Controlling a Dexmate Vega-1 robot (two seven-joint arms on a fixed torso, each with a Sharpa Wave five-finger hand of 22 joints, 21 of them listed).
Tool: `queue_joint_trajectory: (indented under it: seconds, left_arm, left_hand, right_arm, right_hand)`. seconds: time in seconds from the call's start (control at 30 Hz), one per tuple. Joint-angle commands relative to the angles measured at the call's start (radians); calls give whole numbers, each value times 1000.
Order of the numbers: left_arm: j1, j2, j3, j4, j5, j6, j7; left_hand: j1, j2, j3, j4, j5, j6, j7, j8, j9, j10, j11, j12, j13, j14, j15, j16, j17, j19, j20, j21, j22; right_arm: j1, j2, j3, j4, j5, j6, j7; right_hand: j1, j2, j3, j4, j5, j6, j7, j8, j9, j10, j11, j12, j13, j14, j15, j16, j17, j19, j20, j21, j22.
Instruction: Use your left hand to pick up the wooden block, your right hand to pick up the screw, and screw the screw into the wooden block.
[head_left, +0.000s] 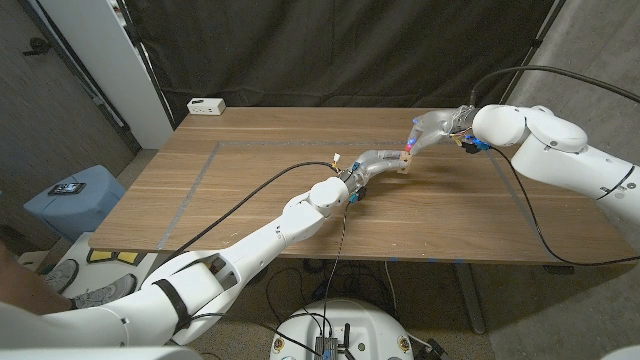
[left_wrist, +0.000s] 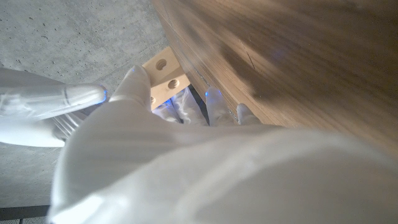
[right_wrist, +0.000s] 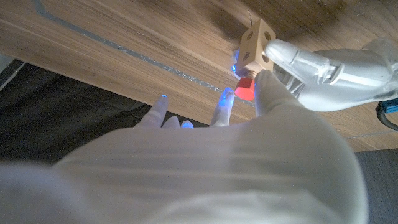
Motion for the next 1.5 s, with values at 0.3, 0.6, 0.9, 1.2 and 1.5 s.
queue_joint_trajectory:
  seconds: [0.3, 0.6, 0.9, 1.2, 1.5]
  left_arm:
    - [1, 4, 1, -6, 4, 2, -2]
    - [-1, 1, 2, -1, 3, -1, -4]
    - [-2, 0, 3, 1, 4, 1, -4]
    - [-9, -7, 3, 18, 1, -2, -10]
    - [-17, -14, 4, 35, 0, -8, -15]
  left_hand:
    - [-10, 2, -9, 0, 8, -4, -5, 4, 3, 1, 0, 4, 4, 6, -54, 9, 2, 5, 6, 5, 4]
    - [-13, 2, -10, 0, 9, -4, -5, 4, 3, 1, 0, 5, 4, 7, -55, 10, 2, 6, 6, 5, 4]
    - [-18, 2, -12, 1, 9, -7, -6, 4, 3, -1, 0, 4, 4, 8, -55, 10, 2, 6, 6, 6, 4]
    - [-23, 2, -14, 1, 9, -10, -6, 3, 3, -2, 0, 3, 3, 8, -56, 10, 2, 6, 6, 6, 4]
    - [-26, 1, -16, 1, 9, -9, -6, 4, 3, -3, 1, 3, 3, 9, -57, 10, 2, 6, 5, 5, 4]
  right_arm:
    - [16, 14, -16, 16, -1, 4, -7]
    - [9, 14, -14, 15, 0, -1, -19]
    - [10, 18, -18, 24, -4, 4, -26]
    - [11, 22, -21, 36, -4, 9, -32]
    - [13, 28, -25, 43, -8, 11, -37]
  right_hand:
    - [11, 8, 5, 3, -5, 41, 3, 27, 10, 31, 7, 10, 2, 17, 3, 6, 0, 11, -10, 7, 4]
    - [18, 15, 7, 2, -5, 69, 2, 46, 17, 47, 6, 12, 2, 28, 1, 9, 0, 20, -14, 9, 4]
    - [32, 21, 10, -2, -5, 97, -6, 66, 25, 64, 1, 12, 2, 44, -6, 12, -1, 30, -20, 10, 3]
    - [39, 24, 11, -3, -5, 116, -7, 81, 32, 80, 1, 14, 2, 51, -7, 13, -1, 36, -21, 11, 3]
    - [46, 26, 11, -3, -5, 146, -11, 103, 41, 103, -4, 17, 1, 64, -12, 15, -1, 48, -17, 12, 3]
